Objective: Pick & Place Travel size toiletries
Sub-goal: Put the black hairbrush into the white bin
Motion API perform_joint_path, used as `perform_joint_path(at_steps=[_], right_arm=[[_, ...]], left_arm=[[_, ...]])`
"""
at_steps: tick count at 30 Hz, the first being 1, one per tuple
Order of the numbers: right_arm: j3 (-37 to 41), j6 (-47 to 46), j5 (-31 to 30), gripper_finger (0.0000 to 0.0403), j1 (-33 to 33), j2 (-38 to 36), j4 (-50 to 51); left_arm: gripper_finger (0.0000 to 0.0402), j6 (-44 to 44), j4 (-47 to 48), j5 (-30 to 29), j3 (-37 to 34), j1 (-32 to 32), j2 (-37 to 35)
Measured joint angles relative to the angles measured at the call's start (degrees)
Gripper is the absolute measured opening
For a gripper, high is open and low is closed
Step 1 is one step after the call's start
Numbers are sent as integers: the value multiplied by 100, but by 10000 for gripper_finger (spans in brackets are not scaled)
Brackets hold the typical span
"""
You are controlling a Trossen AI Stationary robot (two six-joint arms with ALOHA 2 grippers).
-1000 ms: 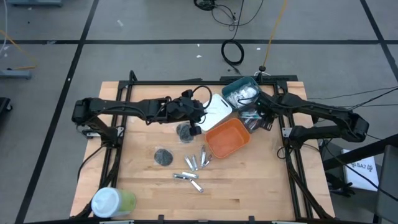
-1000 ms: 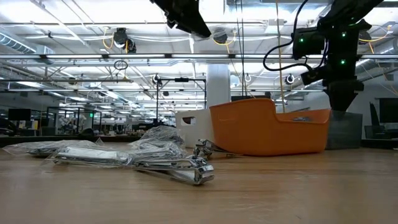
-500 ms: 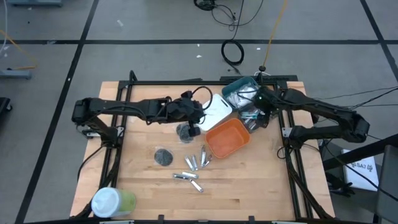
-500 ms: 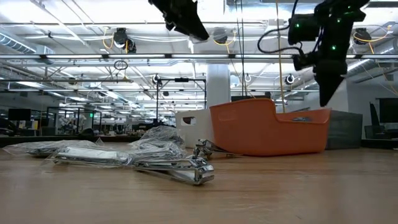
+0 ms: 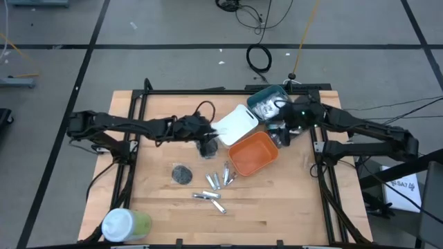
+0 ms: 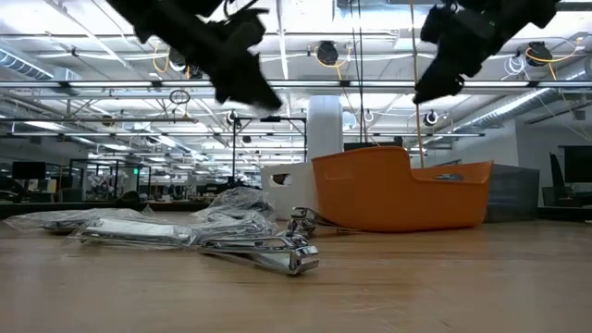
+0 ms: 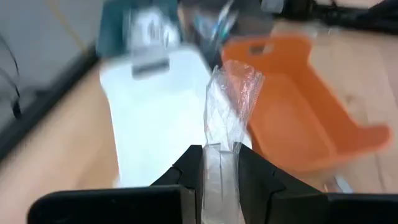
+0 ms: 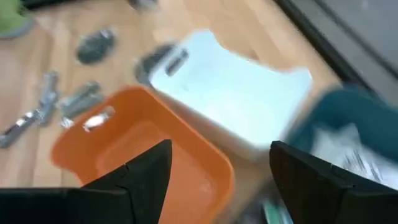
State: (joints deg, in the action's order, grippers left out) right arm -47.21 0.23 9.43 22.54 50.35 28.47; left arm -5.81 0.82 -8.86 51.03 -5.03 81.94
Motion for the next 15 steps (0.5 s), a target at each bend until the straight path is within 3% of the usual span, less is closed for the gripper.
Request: perform_joint_path(at_steps=[3, 8, 11, 15], right_arm=[[272, 19, -25, 256, -317, -21, -715], [698, 128, -43, 256, -626, 130, -1814], [853, 267, -50, 256, -743, 260, -2309], [1014, 396, -43, 256, -892, 410, -2769]], left_arm=[[63, -868, 805, -274, -282, 147, -305], [63, -3342, 2906, -1433, -466, 378, -707], [63, -4334, 3781, -1270, -565, 465, -714], [63, -4693, 4144, -957, -737, 476, -657]])
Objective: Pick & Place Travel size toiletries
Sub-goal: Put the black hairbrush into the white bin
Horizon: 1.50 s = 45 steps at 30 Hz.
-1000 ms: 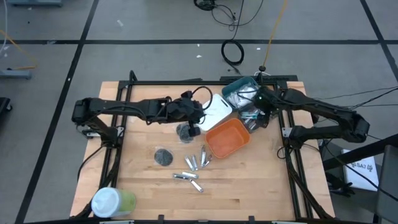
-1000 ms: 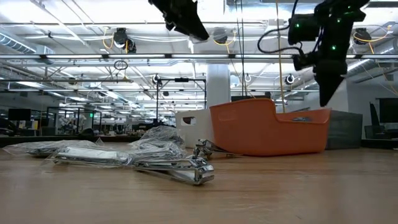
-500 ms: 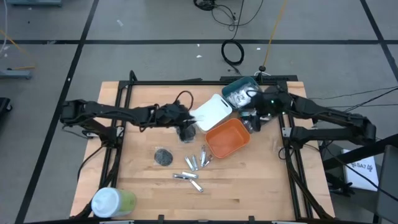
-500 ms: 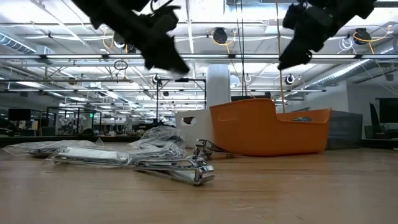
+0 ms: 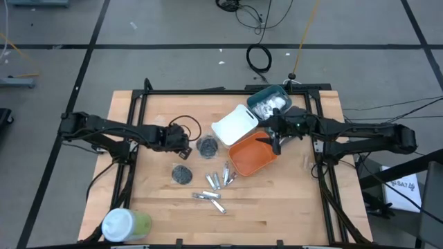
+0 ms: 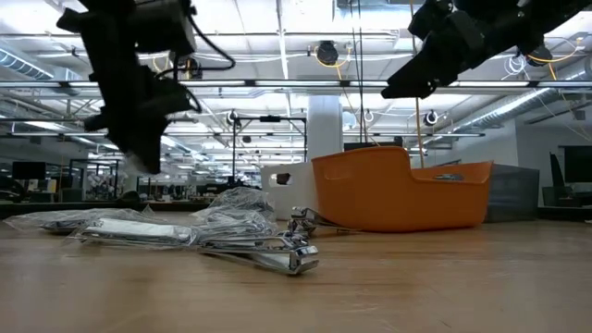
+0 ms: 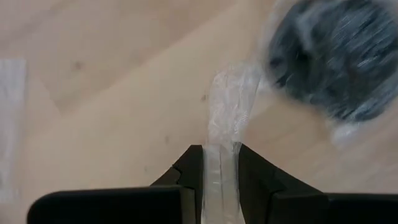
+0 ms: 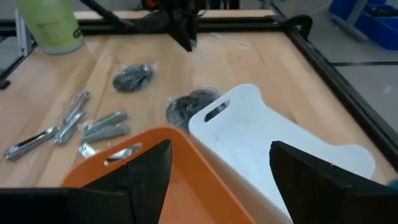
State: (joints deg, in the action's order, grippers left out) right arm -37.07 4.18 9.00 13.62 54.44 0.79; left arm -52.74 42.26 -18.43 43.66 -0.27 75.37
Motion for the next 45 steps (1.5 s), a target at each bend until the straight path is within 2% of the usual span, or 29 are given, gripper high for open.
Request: perform_joint_path(at_steps=[5, 11, 16, 22, 26, 33, 39, 45], right_arm=[[8, 15, 5, 256, -170, 99, 45], [8, 88, 6, 256, -287, 126, 76], [8, 155, 6, 256, -287, 126, 96], [14, 154, 6, 256, -287, 126, 115], [86, 151, 6, 256, -287, 126, 80], [100, 196, 6, 256, -285, 126, 73], [100, 254, 7, 256, -285, 126, 78], [100, 275, 8, 256, -285, 126, 80]], left_arm=[[87, -414, 199, 469, -240, -111, -5], [194, -564, 251, 573, -361, -125, -5], [277, 250, 213, 1624, -292, -125, -7], [327, 473, -226, 2478, -254, 2, -7], [341, 574, -444, 2829, -253, 216, 43], [330, 1208, -693, 1990, -254, 1068, 151], [308, 1214, -1165, 1752, -254, 1524, 507], [286, 1215, -1536, 1634, -229, 1785, 1262]])
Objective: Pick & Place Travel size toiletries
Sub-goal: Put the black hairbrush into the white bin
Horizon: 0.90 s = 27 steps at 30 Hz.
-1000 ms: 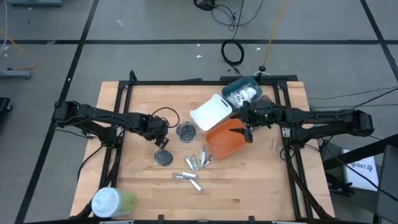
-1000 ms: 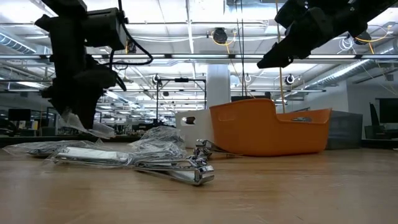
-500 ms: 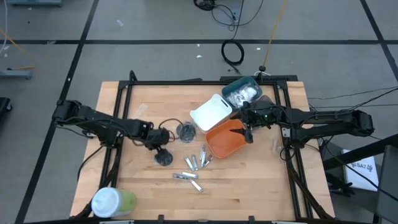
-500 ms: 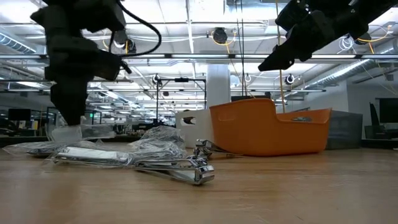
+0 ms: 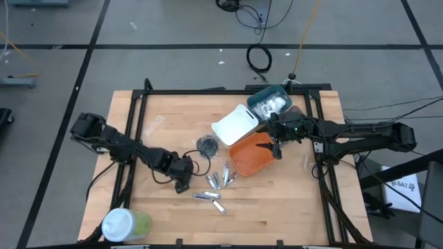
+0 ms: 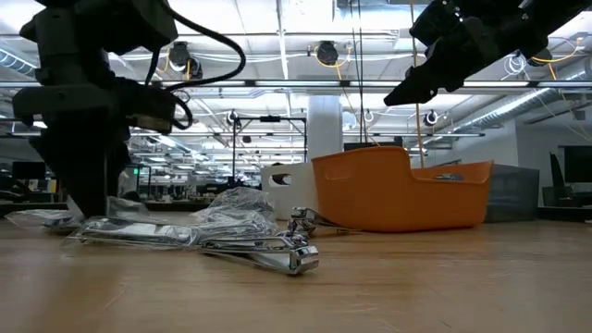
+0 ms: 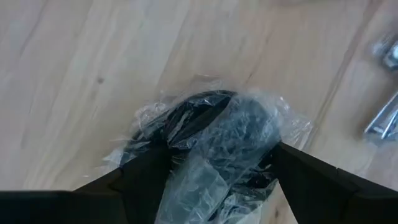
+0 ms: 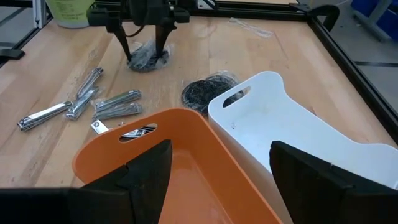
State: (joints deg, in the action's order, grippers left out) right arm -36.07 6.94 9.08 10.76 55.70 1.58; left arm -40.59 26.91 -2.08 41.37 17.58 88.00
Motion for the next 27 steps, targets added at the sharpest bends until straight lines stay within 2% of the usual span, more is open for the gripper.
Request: perform_joint_path(at_steps=[4, 10, 14, 18, 22, 24, 27], right_arm=[[0, -2, -2, 256, 0, 0, 2], [2, -1, -1, 256, 0, -2, 11], [2, -2, 0, 256, 0, -2, 15], [2, -2, -2, 256, 0, -2, 17], [2, -2, 0, 256, 2, -2, 15], [2, -2, -2, 256, 0, -2, -8], [2, -3, -10, 256, 0, -2, -6]], left_arm=[[274, -7, -47, -81, 19, 55, 309], [247, -1, -143, -395, -3, 51, 365], [192, 165, -200, -420, -7, 55, 360], [115, 189, -189, -402, -24, 45, 273], [34, 191, -166, -190, -48, -6, -104], [15, 144, -40, -145, -47, -2, -391], [22, 180, -138, -488, 93, 29, -825]])
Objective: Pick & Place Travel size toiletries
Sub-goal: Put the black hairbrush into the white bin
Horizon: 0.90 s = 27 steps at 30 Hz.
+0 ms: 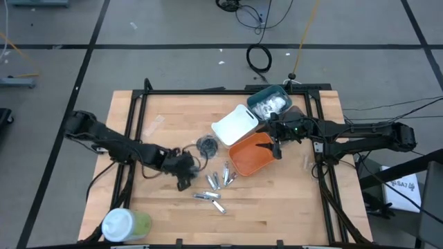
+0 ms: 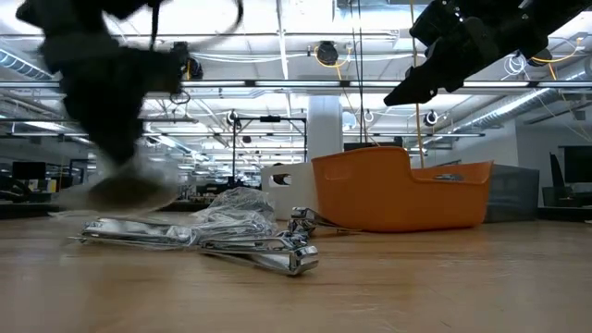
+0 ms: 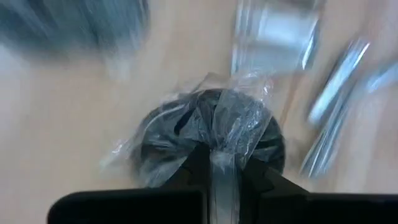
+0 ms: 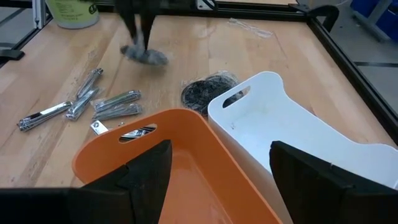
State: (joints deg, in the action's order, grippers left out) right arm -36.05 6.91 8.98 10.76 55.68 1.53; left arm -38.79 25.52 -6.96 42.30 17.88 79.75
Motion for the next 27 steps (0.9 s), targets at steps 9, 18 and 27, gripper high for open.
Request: perform_joint_path(at_steps=[9, 18, 27], right_arm=[[0, -262, 8, 256, 1, 0, 1], [0, -493, 10, 256, 0, 0, 36], [0, -339, 17, 256, 0, 0, 217]], left_arm=[[14, 1597, -467, -2141, 757, -276, -760], [23, 3280, -1037, -1509, 1041, -1093, -674], [54, 2273, -493, -25, 726, -580, -407]])
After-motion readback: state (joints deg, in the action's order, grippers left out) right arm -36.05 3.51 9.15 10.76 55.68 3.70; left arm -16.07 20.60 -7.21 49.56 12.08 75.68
